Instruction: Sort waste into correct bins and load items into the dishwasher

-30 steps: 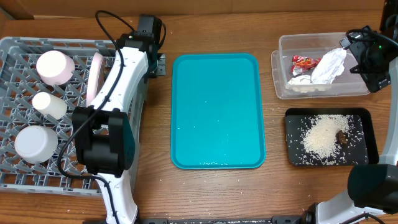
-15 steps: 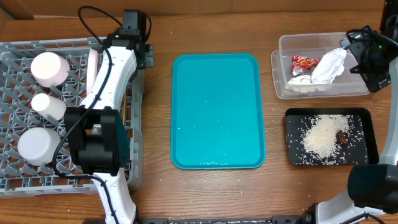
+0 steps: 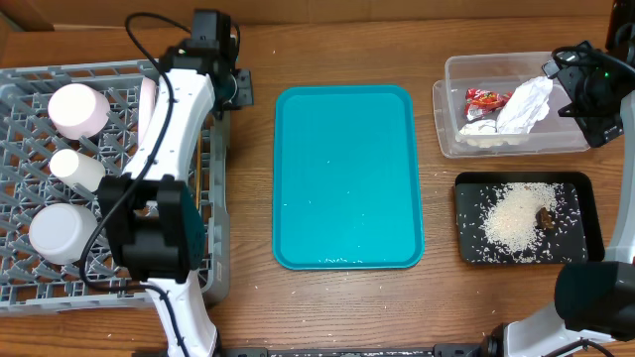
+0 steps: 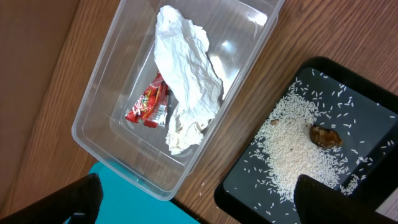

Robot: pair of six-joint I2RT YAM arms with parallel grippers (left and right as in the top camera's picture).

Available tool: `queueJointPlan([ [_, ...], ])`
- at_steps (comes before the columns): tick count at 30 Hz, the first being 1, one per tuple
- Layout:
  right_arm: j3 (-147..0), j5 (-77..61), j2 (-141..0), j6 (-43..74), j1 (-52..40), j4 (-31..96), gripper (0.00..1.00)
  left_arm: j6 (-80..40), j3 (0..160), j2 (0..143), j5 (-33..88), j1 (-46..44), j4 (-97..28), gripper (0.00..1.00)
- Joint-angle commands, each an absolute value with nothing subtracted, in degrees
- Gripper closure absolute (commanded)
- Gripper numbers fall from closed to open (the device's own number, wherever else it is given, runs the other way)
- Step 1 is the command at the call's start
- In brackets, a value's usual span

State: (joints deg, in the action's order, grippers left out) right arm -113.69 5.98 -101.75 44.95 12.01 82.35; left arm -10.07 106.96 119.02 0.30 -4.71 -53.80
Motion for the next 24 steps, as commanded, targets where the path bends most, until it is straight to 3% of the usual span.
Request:
queueJointPlan([
  [1, -114.8, 6.4, -101.3, 44.6, 12.1, 82.2, 0.0, -9.5, 112.3, 110.9, 14.4, -4.2, -56.6, 0.82],
  [3, -114.8, 6.4, -101.3, 44.6, 12.1, 82.2, 0.0, -9.5, 113.7, 108.5, 18.9, -4.2, -58.8, 0.52],
  [4, -114.8, 6.4, -101.3, 44.6, 12.1, 82.2, 0.0, -9.5, 114.6, 107.0, 21.2, -4.2, -60.5, 0.25],
  [6, -114.8, 6.4, -101.3, 44.6, 12.1, 82.2, 0.0, -9.5, 115.8, 104.7, 23.7, -4.2, -63.2, 0.0],
  [14, -114.8, 6.4, -101.3, 44.6, 12.1, 82.2, 0.0, -11.5, 116.5, 94.3, 22.9, -4.1, -77.7, 0.0],
  [24, -114.8, -1.4, -101.3, 45.7, 12.1, 82.9, 0.0, -17.5, 116.5, 83.9, 10.8, -4.1, -88.7, 0.0],
])
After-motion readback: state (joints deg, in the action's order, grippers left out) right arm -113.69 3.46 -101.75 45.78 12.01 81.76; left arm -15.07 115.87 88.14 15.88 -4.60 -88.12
